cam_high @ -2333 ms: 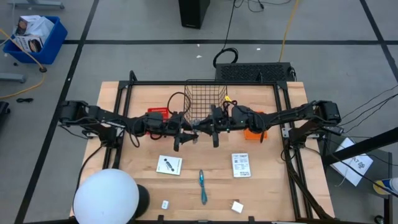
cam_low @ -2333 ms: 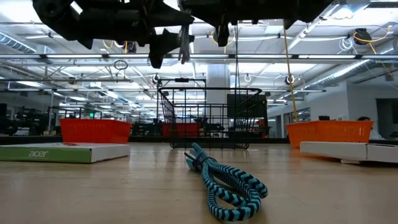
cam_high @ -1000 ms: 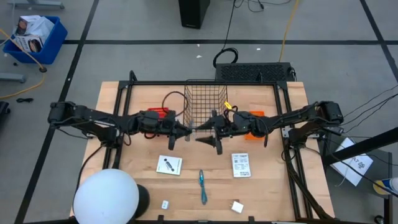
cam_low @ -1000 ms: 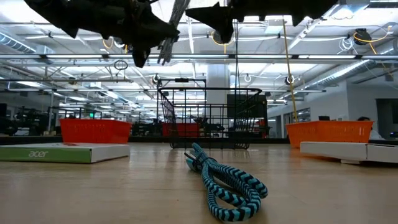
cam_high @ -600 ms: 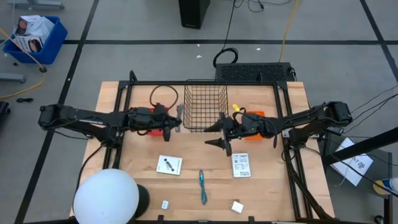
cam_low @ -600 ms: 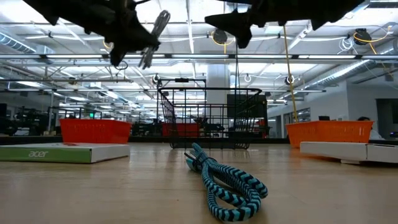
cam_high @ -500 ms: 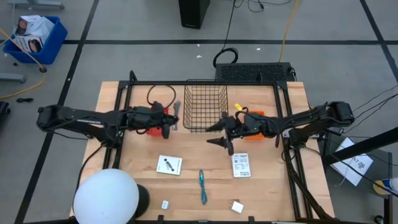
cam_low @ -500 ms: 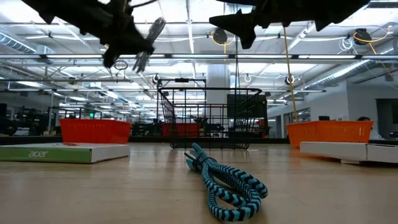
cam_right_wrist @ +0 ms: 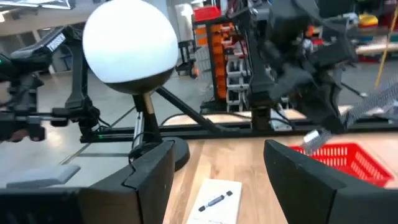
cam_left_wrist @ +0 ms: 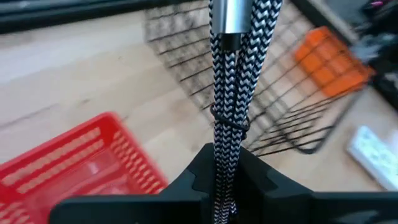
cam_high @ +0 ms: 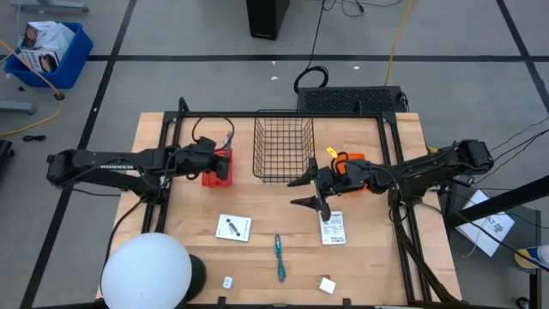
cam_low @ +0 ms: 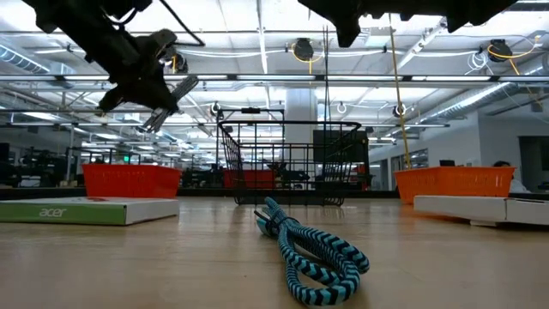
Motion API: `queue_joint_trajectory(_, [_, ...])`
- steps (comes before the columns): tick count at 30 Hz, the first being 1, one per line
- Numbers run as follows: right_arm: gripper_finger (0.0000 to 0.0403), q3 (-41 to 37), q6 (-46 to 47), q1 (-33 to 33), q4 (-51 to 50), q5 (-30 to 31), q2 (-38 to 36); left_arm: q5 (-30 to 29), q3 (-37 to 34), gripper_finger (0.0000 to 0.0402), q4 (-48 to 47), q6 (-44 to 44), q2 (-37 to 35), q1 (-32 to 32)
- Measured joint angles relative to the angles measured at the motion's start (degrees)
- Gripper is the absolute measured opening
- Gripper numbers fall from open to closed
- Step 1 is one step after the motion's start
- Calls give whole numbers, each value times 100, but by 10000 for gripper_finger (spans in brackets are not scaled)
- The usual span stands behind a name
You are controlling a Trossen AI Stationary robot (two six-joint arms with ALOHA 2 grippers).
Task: Pick and place items into bin
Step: Put the black charger cable into the red basket
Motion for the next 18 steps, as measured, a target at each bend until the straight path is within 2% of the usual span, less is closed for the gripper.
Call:
queue_joint_trajectory(4, [235,0,-55,91,-38,-4,7,-332,0,49,-505,-236,2,177])
queue_joint_trajectory(7, [235,0,-76,121,-37,-4,4,-485,1,37,-769,-344,7,333])
queue_joint_trajectory(14, [235,5,-168,112,12,1,-78,-175,-5,31,-955,-429,61,481])
queue_joint_trajectory(18, [235,4,-225,112,-64,0,-168,-142,-145,62,-1024,-715,183,482])
